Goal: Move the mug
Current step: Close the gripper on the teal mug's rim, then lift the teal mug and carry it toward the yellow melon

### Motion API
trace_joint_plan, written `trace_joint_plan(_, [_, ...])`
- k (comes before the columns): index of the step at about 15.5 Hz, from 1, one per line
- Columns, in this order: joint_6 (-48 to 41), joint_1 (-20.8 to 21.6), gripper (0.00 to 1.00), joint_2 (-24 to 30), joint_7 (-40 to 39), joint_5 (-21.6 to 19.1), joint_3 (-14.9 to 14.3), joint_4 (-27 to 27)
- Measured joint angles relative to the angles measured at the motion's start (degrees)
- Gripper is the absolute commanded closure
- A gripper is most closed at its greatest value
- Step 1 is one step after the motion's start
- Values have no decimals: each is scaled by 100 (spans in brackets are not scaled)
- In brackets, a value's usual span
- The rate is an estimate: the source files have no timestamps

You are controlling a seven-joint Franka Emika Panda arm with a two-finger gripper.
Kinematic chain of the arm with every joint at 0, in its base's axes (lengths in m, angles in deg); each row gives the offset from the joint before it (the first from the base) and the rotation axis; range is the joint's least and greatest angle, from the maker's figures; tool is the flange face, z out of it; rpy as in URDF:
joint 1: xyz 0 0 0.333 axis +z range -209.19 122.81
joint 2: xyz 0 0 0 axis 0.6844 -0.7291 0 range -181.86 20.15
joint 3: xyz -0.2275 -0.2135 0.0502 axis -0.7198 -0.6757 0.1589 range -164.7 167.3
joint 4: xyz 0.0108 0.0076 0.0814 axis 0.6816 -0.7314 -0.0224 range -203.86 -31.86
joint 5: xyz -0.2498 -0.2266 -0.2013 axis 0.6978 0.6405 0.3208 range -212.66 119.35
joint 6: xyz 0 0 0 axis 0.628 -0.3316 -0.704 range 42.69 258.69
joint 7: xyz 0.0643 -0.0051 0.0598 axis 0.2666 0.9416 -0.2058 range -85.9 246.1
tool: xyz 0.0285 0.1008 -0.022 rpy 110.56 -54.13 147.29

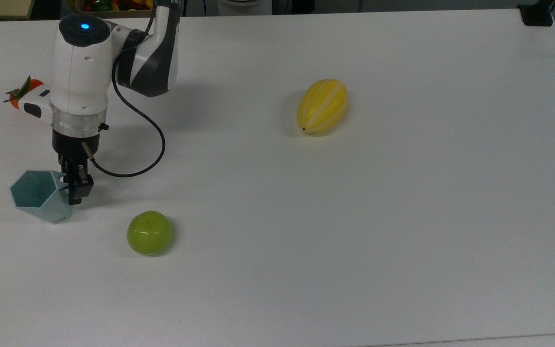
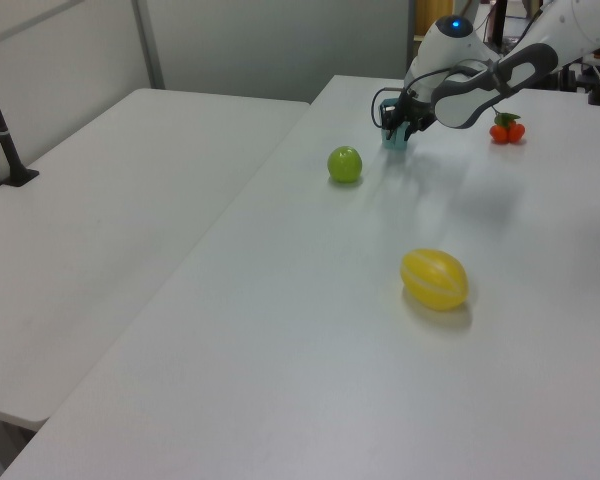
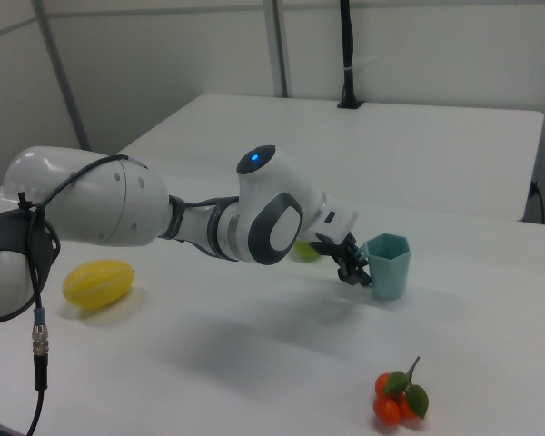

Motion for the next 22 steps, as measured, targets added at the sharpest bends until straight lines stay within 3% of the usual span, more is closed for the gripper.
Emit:
trace_joint_plan(6, [0,0,81,-4,0,163,0,1])
trace_joint_plan(12, [0,0,97,-14,0,395,0,-1])
trace_joint_plan(22, [-15,4,98,93,-104,443,2,36])
